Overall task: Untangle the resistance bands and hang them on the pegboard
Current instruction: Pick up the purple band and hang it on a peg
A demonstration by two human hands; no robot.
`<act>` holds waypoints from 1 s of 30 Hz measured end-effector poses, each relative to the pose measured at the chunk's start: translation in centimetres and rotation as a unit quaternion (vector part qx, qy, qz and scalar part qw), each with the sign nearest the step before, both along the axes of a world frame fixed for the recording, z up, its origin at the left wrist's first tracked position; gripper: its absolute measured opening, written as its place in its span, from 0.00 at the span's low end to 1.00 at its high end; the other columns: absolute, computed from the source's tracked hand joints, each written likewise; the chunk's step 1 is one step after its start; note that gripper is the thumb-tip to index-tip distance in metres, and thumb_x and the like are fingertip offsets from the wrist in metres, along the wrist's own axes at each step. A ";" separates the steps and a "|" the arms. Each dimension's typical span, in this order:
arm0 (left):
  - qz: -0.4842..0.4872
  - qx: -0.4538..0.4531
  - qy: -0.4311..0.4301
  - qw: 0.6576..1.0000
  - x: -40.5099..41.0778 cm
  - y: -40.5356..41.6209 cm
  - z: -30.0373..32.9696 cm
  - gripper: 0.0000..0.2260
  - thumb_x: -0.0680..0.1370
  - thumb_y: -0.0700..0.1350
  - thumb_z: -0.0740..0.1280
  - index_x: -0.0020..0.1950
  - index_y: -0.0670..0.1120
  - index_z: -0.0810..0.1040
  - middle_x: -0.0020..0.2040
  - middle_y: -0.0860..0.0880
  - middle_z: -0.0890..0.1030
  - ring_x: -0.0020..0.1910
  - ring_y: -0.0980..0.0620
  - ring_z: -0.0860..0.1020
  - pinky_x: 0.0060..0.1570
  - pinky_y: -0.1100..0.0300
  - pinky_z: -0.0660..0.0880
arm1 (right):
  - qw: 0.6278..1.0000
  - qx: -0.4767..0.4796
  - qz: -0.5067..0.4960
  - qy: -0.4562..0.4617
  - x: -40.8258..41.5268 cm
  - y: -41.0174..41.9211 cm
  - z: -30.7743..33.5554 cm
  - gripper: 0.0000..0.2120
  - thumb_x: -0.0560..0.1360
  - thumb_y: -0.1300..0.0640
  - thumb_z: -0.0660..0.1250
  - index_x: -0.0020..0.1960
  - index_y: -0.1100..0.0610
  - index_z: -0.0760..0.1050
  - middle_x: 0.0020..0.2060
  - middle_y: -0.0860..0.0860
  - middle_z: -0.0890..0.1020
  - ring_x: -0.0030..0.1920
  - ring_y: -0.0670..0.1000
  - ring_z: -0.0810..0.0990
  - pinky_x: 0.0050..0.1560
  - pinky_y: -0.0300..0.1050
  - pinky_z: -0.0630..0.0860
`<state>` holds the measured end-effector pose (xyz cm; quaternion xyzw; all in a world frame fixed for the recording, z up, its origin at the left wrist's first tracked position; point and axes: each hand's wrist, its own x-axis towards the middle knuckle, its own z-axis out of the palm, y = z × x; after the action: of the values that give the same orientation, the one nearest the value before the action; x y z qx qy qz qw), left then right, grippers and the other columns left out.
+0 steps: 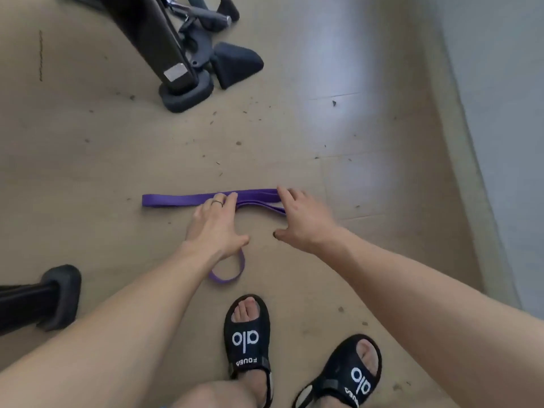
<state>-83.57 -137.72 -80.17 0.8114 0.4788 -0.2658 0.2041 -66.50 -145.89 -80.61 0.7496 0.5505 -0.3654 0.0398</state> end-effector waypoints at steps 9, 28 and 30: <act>-0.039 0.049 0.072 0.995 0.3 5.5 -21.4 0.54 0.70 0.67 0.73 0.83 0.47 0.46 0.83 0.44 0.56 0.81 0.43 0.57 0.80 0.49 0.51 | 0.986 0.040 0.127 -0.102 -0.8 7.3 -21.6 0.43 0.74 0.41 0.71 0.78 0.58 0.57 0.70 0.57 0.71 0.71 0.59 0.68 0.72 0.54 0.63; -0.060 -0.007 -0.086 0.994 2.5 1.9 -6.9 0.12 0.78 0.43 0.64 0.51 0.46 0.60 0.39 0.45 0.73 0.37 0.41 0.72 0.34 0.50 0.69 | 0.982 0.186 -0.008 -0.042 1.7 -0.1 -6.4 0.09 0.78 0.65 0.58 0.52 0.53 0.61 0.35 0.46 0.65 0.45 0.54 0.66 0.36 0.50 0.63; -0.033 -0.018 -0.107 0.994 3.1 1.0 -0.4 0.14 0.76 0.41 0.65 0.56 0.46 0.62 0.43 0.44 0.75 0.40 0.40 0.73 0.36 0.50 0.71 | 0.976 0.208 -0.017 -0.059 2.4 -2.0 0.1 0.08 0.77 0.64 0.62 0.54 0.56 0.68 0.38 0.49 0.72 0.45 0.55 0.68 0.33 0.50 0.65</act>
<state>-80.44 -136.77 -80.57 0.8466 0.4225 -0.1926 0.2604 -64.07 -147.88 -80.54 0.7711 0.5981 -0.1989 -0.0907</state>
